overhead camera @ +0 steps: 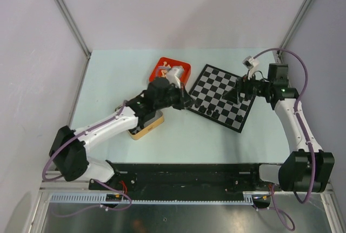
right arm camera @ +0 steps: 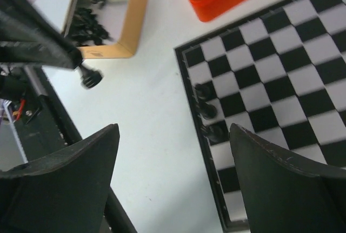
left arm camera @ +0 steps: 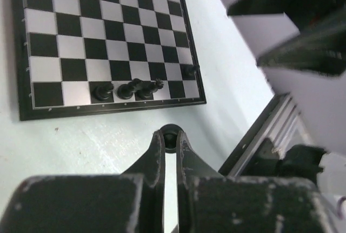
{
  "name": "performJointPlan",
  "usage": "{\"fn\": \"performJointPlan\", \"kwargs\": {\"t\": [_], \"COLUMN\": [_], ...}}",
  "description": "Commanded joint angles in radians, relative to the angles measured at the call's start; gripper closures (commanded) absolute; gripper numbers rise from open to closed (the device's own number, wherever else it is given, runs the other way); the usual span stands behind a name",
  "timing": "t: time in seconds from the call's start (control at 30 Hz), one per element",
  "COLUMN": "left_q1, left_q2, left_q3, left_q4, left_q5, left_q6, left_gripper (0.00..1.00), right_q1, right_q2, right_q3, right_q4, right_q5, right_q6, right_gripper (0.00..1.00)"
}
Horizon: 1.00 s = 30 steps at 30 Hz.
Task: Set up the chess pieces on the board
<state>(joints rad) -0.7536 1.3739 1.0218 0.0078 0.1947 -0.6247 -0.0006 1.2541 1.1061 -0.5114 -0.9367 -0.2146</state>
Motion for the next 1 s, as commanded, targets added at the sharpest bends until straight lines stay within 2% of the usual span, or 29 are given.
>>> {"fn": "performJointPlan", "kwargs": {"t": [0.0, 0.23, 0.43, 0.63, 0.97], "left_q1": [-0.118, -0.283, -0.351, -0.369, -0.369], "left_q2": [0.082, 0.267, 0.456, 0.576, 0.737], "left_q3": [0.122, 0.274, 0.435, 0.547, 0.684], "left_q4": [-0.115, -0.147, -0.175, -0.195, -0.193], "left_q5": [-0.073, -0.146, -0.234, -0.328, -0.393], "left_q6": [0.264, 0.384, 0.448, 0.48, 0.523], "left_gripper": [1.0, 1.0, 1.0, 1.0, 1.0], "right_q1": [-0.108, -0.231, -0.337, -0.387, -0.427], "right_q2": [-0.007, -0.012, -0.061, -0.117, -0.087], "right_q3": [-0.035, -0.107, -0.176, -0.279, -0.299], "right_q4": [-0.052, 0.043, 0.145, 0.209, 0.226], "right_q5": [0.044, 0.139, 0.167, 0.125, 0.065], "right_q6": [-0.109, -0.066, 0.014, 0.02, -0.008], "right_gripper": [0.13, 0.11, 0.11, 0.11, 0.1]}}
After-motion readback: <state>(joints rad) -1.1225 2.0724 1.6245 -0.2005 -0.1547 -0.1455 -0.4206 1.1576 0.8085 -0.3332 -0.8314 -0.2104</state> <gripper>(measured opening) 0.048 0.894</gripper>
